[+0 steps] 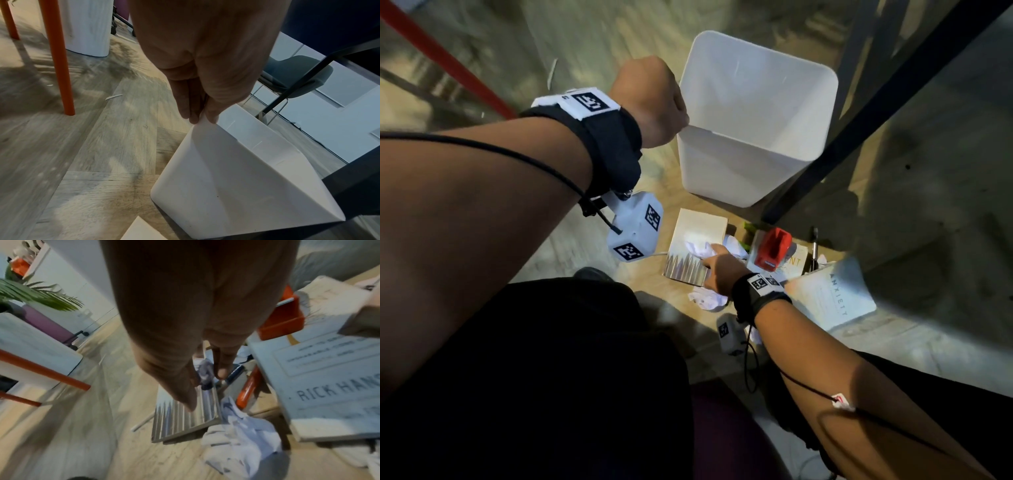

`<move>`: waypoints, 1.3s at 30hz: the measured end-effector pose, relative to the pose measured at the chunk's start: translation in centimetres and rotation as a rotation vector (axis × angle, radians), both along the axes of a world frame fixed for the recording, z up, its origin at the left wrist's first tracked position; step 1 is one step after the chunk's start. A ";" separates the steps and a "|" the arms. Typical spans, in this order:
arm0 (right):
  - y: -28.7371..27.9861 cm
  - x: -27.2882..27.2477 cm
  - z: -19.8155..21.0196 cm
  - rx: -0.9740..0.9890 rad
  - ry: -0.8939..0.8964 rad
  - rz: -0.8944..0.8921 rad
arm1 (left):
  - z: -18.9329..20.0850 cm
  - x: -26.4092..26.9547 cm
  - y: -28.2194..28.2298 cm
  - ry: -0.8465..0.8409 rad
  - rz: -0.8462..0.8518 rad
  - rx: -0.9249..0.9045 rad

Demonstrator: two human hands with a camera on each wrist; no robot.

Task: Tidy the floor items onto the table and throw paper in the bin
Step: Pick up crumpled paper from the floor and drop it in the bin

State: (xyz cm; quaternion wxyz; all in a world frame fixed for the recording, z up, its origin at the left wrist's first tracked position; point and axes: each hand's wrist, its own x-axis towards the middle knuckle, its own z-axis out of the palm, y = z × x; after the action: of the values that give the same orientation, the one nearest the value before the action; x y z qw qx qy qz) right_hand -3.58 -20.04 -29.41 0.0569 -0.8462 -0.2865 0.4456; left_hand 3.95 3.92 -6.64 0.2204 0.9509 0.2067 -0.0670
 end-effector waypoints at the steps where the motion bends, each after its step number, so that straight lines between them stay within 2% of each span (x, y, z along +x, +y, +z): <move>1: -0.4 0.0 0.6 0.003 0.005 -0.011 | 0.0 0.0 0.0 0.004 0.000 -0.003; 4: -1.4 0.7 3.7 0.076 -0.010 -0.148 | 0.2 0.1 0.1 0.015 -0.004 0.003; 7: -1.6 1.6 8.6 0.335 0.028 -0.375 | 0.5 0.0 0.2 0.026 -0.009 -0.006; 9: -2.3 2.4 12.9 0.517 0.055 -0.545 | 0.8 -0.2 0.1 0.023 -0.023 -0.012; 12: -3.9 3.9 20.3 0.669 0.030 -0.664 | 1.1 -0.4 0.0 0.023 -0.015 -0.017; 15: -4.2 6.4 26.0 0.854 -0.092 -0.735 | 1.4 -0.5 -0.1 0.049 -0.007 -0.030; 18: -2.6 9.6 27.7 0.875 -0.277 -0.760 | 1.6 -0.7 -0.2 0.054 -0.012 -0.047; 20: -1.8 10.8 27.8 0.814 -0.249 -0.783 | 1.9 -1.0 -0.5 0.059 -0.008 -0.048; 22: -1.6 10.8 27.4 0.793 -0.129 -0.819 | 2.2 -1.4 -0.7 0.052 -0.004 -0.047; 24: -2.0 9.9 26.4 0.828 -0.103 -0.897 | 2.4 -1.5 -0.8 0.055 0.001 -0.060; 27: -2.9 7.4 22.3 0.809 0.036 -0.999 | 2.4 -1.6 -0.8 0.036 0.001 -0.079; 31: -3.7 2.9 14.2 0.429 0.251 -0.959 | 2.0 -1.7 -0.9 -0.006 0.001 -0.063; 35: -4.3 -1.5 7.0 0.123 0.559 -1.042 | 1.7 -1.9 -1.0 -0.018 0.016 -0.066; 37: -4.6 -3.7 3.8 0.024 0.641 -1.010 | 1.5 -1.9 -1.1 -0.007 0.023 -0.072; 39: -4.8 -5.7 0.6 0.022 0.724 -1.049 | 1.3 -2.0 -1.2 0.013 0.022 -0.059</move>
State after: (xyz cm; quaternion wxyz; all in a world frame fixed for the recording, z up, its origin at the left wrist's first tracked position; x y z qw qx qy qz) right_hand -9.30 -24.81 -28.85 0.3695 -0.6694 0.1988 0.6131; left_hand 1.99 2.75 -5.36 0.2477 0.9412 0.2165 -0.0769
